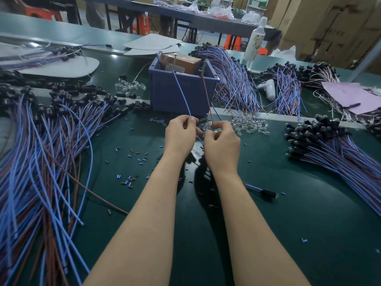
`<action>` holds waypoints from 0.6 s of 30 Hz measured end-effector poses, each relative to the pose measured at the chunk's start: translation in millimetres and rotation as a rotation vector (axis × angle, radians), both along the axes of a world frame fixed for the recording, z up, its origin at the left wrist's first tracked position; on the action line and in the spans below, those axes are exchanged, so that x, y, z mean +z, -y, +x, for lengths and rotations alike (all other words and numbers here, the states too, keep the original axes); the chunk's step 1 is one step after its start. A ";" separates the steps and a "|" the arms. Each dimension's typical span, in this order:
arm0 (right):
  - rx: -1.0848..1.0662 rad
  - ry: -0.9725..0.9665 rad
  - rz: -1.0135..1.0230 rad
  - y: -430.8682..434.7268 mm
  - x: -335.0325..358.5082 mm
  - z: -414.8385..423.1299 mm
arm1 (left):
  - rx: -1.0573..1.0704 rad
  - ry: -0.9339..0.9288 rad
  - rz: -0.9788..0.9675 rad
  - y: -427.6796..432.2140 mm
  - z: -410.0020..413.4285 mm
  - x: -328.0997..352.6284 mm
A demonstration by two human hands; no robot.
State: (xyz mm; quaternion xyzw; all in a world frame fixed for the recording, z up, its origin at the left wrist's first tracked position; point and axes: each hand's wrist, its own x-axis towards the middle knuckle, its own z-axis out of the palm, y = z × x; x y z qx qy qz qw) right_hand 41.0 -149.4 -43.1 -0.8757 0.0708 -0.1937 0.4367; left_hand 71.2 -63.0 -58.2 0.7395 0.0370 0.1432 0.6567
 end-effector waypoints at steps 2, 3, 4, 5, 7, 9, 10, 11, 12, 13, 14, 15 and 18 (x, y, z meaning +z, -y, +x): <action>-0.007 0.001 0.000 0.4 -0.6 0.3 | -0.003 0.003 0.004 0.2 0.0 0.3; -0.010 0.002 -0.001 0.5 -0.9 0.7 | -0.003 0.004 0.004 0.4 0.1 0.5; -0.015 0.003 -0.001 0.7 -1.2 0.9 | -0.002 0.005 0.002 0.6 0.1 0.9; -0.020 0.005 -0.001 0.8 -1.3 1.2 | 0.000 0.007 -0.001 0.8 0.0 1.2; -0.025 0.011 0.002 1.1 -1.8 1.8 | 0.002 0.009 0.000 1.0 -0.4 1.7; -0.025 0.019 0.003 1.1 -2.4 1.9 | 0.003 0.010 0.009 1.0 -1.1 2.1; -0.026 0.021 0.002 1.1 -2.7 1.9 | 0.004 0.010 0.015 0.8 -1.5 2.2; -0.027 0.023 0.001 1.0 -2.8 2.0 | 0.007 0.009 0.019 0.8 -1.8 2.5; -0.027 0.023 0.000 1.0 -3.0 1.8 | 0.010 0.008 0.022 0.9 -2.2 2.8; -0.028 0.023 0.001 1.0 -3.2 1.8 | 0.014 0.010 0.024 1.1 -2.8 3.0; -0.028 0.023 0.001 0.9 -3.2 1.8 | 0.019 0.013 0.028 1.4 -3.5 3.4; -0.027 0.023 0.001 0.9 -3.3 1.8 | 0.025 0.017 0.033 1.9 -4.3 3.5; -0.022 0.022 -0.010 0.7 -3.5 2.1 | 0.035 0.027 0.043 2.6 -5.6 3.7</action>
